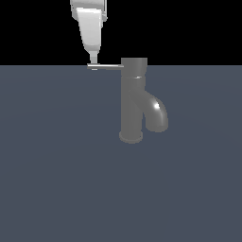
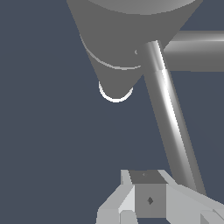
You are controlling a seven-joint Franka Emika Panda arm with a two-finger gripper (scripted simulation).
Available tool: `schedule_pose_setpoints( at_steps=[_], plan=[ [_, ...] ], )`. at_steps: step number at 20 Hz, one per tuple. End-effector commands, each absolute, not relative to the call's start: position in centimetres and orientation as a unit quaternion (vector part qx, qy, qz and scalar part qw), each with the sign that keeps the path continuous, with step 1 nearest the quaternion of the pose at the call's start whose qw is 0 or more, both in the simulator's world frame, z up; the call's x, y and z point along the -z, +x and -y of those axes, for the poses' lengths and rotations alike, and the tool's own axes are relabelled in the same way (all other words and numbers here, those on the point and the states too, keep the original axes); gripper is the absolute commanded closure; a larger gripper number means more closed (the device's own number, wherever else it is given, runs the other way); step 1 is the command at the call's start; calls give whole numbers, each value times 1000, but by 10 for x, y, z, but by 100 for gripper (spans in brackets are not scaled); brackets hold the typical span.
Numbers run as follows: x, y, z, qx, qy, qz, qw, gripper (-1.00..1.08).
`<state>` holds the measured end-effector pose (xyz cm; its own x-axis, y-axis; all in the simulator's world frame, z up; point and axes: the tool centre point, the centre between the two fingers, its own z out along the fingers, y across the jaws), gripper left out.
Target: Turn on the faucet by rotating a designated handle.
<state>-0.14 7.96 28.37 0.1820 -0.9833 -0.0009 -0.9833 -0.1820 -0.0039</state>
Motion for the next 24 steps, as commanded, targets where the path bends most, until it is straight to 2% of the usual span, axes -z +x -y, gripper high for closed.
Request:
schedule_pose_setpoints(
  at_steps=[1, 15, 17, 24],
  plan=[
    [-284, -10, -76, 0, -768, -640, 0, 108],
    [-284, -50, -66, 0, -768, -640, 0, 108],
    [-284, -46, -68, 0, -769, -639, 1, 108],
    [-284, -61, -45, 0, -769, -639, 1, 108]
  ],
)
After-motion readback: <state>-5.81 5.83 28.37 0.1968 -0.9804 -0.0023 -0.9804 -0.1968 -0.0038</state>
